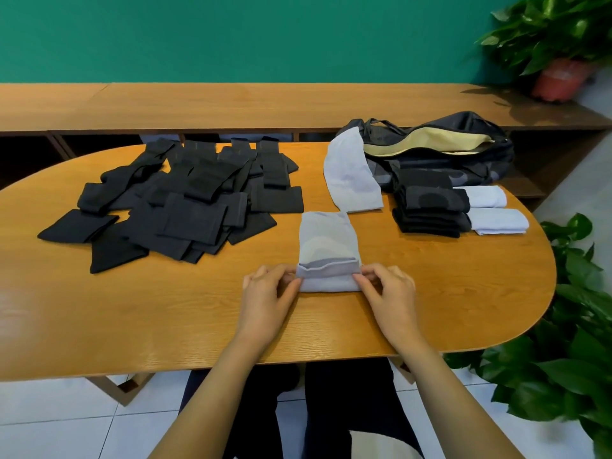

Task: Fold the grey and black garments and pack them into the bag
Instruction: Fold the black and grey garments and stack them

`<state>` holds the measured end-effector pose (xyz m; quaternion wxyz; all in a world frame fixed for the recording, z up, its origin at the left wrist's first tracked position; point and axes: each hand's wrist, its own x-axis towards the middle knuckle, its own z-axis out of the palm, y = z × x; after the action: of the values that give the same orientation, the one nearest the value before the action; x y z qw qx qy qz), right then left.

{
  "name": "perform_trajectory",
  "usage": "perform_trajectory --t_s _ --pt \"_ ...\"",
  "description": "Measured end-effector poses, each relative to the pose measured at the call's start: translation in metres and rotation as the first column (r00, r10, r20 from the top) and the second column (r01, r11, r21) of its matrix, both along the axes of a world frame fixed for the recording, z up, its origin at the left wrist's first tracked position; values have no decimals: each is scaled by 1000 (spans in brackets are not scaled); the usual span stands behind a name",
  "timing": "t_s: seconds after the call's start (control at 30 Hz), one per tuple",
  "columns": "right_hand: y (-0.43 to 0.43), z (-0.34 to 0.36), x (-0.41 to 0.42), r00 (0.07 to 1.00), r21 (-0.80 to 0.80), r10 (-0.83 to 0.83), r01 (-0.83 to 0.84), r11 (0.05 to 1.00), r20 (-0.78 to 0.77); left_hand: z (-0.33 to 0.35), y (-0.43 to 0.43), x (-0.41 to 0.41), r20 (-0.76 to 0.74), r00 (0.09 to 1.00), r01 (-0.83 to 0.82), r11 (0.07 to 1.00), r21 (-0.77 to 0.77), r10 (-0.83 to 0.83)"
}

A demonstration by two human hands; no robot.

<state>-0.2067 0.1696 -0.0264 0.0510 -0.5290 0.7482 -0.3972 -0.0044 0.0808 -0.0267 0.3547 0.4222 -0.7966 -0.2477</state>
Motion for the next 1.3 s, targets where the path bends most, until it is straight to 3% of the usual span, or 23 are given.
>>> perform_trajectory --t_s 0.23,0.43,0.53,0.67,0.93,1.3 --pt "2 1 2 999 -7 -21 21 1000 -33 2 1 -2 -69 998 11 996 84 -5" --pt "0 -1 3 998 5 -6 7 1000 -67 5 2 -2 54 998 -24 999 44 22" --pt "0 0 4 984 -25 37 -42 999 -175 3 2 -2 100 995 7 998 -57 -2" --pt "-1 -1 5 947 50 159 -151 987 -279 2 3 -2 156 987 62 993 -101 -45" --pt "-1 5 7 964 206 160 -115 972 -214 4 3 -2 303 948 122 992 -45 -103" --pt "-1 0 4 947 88 193 -176 981 -257 4 5 -2 165 984 74 995 -68 -62"
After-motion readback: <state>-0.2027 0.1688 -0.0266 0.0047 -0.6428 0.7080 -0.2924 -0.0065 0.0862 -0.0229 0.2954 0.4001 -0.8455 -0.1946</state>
